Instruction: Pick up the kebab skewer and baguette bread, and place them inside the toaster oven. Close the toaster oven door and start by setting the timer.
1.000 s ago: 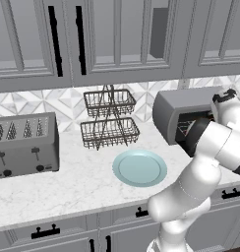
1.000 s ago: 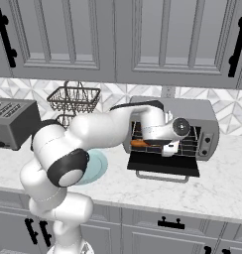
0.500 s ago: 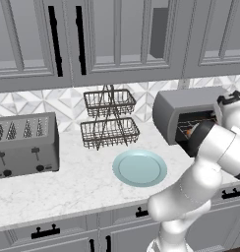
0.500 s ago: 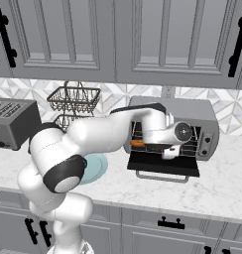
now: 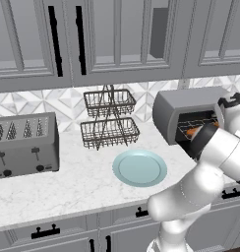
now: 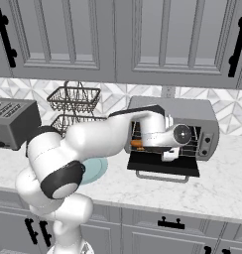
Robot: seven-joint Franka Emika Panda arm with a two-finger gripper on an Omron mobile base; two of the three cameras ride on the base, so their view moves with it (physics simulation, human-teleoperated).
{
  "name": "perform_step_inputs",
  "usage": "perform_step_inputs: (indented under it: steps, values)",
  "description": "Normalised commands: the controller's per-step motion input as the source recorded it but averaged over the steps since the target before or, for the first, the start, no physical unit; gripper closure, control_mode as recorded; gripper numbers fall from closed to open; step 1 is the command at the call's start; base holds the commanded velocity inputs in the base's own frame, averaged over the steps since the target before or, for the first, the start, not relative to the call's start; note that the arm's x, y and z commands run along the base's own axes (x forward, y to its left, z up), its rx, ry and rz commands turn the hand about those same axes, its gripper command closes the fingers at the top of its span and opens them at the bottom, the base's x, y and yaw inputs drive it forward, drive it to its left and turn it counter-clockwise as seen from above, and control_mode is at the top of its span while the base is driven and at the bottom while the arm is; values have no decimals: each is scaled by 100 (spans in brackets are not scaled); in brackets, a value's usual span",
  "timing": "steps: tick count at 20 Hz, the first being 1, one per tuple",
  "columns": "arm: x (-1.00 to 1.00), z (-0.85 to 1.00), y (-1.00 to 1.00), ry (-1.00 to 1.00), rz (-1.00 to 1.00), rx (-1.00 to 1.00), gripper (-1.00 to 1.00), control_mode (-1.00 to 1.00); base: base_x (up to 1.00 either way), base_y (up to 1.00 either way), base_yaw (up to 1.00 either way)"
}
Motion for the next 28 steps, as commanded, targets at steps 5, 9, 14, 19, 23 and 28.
perform_step_inputs:
  steps: [5,9,14,19,23,28]
  values:
    - [0,1,0,0,0,0,-100,-100,0,0,0]
    - [-29,47,0,-1,0,0,-100,-100,0,0,0]
    - [-49,31,0,8,1,-1,-100,-100,0,0,0]
    - [-34,6,0,38,10,-14,-100,-100,0,0,0]
    - [-31,0,0,38,13,-18,-100,-100,0,0,0]
    - [-37,-10,0,33,12,-17,-100,-100,0,0,0]
